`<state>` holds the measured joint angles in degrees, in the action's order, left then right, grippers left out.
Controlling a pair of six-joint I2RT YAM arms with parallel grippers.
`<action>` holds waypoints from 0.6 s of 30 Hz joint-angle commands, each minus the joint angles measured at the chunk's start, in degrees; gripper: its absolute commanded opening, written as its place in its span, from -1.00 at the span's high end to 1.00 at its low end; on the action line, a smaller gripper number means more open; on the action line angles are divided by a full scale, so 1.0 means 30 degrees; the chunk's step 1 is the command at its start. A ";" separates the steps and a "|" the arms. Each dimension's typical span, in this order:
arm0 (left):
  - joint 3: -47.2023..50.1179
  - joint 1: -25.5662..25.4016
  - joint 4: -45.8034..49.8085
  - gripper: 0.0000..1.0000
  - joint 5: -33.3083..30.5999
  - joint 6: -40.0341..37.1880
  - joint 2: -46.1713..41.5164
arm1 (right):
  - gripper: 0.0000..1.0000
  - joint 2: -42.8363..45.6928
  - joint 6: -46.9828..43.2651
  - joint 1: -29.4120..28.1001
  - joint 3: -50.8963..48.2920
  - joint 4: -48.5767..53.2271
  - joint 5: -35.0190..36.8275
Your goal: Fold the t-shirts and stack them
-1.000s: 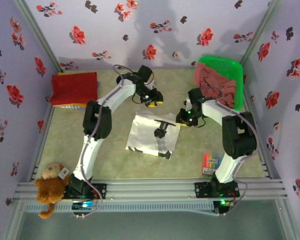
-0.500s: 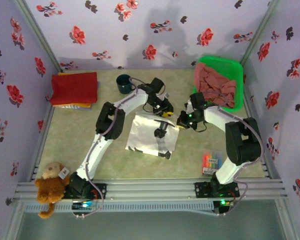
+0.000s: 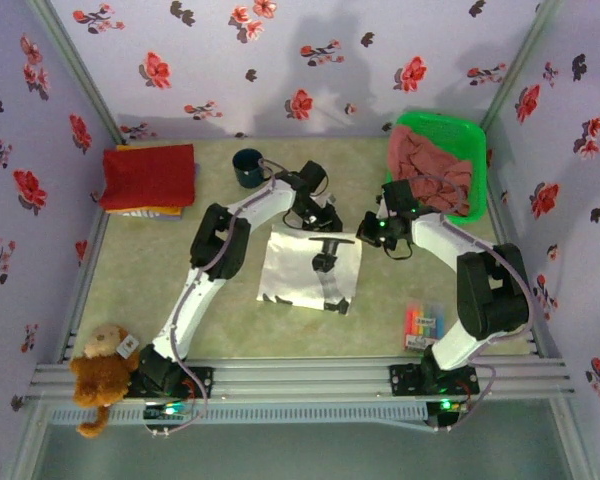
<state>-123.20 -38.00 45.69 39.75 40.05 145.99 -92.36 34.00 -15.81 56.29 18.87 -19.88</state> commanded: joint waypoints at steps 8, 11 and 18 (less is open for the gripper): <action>0.3067 -0.0357 0.1372 0.59 -0.0247 -0.0607 -0.0554 | 1.00 -0.0546 0.0434 -0.0296 0.1318 -0.2688 0.0305; 0.3825 -0.0357 0.1068 0.59 -0.0241 -0.0634 -0.0935 | 1.00 -0.0892 0.0416 -0.0311 0.1716 -0.2751 0.0469; 0.4851 -0.0347 0.0460 0.60 -0.0254 -0.0476 -0.1376 | 1.00 -0.2661 0.0780 -0.0238 0.2705 -0.2586 0.1087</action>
<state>-112.12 -38.02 40.80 41.23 39.66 140.46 -98.13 35.18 -17.04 61.82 13.98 -19.88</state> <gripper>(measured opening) 0.201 0.060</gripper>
